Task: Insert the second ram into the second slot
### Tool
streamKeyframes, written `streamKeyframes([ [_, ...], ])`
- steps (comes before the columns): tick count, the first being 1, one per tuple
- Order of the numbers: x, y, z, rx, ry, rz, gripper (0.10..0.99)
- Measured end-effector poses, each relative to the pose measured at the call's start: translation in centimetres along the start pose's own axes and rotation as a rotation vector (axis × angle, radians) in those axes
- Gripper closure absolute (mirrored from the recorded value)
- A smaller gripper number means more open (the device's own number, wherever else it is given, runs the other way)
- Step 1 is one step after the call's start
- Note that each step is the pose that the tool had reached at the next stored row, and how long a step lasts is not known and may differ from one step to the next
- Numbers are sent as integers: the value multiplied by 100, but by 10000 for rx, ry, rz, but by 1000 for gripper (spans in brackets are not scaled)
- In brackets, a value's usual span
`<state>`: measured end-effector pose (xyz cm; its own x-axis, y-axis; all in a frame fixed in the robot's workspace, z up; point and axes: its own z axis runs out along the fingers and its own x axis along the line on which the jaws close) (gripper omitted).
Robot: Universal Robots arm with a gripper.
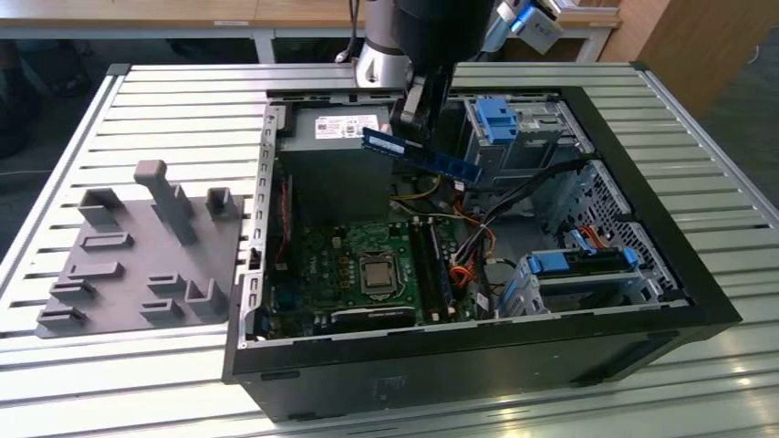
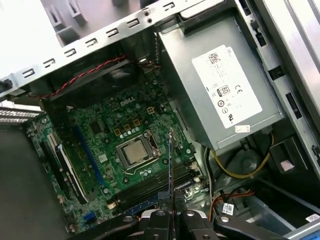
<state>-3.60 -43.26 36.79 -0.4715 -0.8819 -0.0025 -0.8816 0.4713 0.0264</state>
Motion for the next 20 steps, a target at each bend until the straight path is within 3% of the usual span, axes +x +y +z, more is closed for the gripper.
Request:
streamKeyframes([
  [6,8,-4,13,4,-20,858,945],
  [12,146,-76,13,5,-22,915,945],
  [20,147,-78,59,49,-50,2297,945],
])
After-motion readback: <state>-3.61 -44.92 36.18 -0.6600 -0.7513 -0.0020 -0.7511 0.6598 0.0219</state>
